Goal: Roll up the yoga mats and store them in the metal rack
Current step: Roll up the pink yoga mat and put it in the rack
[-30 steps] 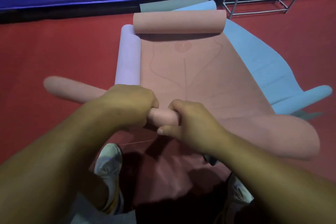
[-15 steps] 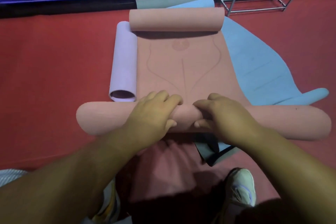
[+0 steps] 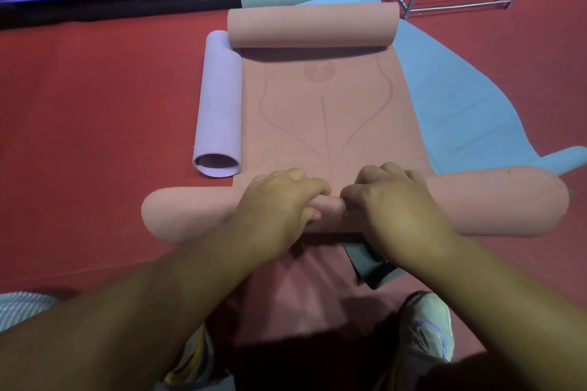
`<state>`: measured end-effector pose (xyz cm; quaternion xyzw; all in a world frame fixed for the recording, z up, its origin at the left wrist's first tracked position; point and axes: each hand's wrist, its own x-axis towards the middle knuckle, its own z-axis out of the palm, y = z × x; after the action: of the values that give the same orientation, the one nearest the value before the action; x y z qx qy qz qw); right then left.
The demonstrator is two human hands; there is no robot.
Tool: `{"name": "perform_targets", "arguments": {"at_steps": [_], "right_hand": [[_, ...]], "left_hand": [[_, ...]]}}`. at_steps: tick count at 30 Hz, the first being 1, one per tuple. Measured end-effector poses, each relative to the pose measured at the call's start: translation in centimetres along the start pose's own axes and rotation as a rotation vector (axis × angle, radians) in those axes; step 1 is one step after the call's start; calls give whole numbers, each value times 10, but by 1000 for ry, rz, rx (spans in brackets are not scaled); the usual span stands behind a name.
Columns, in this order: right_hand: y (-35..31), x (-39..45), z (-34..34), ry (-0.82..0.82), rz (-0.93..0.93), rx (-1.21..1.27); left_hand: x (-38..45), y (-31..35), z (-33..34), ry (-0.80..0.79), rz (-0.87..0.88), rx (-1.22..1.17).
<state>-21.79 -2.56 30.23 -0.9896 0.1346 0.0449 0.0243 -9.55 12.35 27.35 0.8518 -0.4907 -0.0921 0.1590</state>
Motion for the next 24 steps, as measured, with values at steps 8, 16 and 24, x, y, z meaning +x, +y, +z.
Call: {"name": "perform_targets", "arguments": {"at_steps": [8,16,24], "right_hand": [[-6,3,-9,-108,52,-41],[-3,7,-9,-222,20,-6],[-6,7,-4,-140,69,-70]], "left_hand": [[-5,-3,5,-63,-61,-28],[-1,-1,0,-185,-85,25],[0,-3,-4,-178,-96,45]]}}
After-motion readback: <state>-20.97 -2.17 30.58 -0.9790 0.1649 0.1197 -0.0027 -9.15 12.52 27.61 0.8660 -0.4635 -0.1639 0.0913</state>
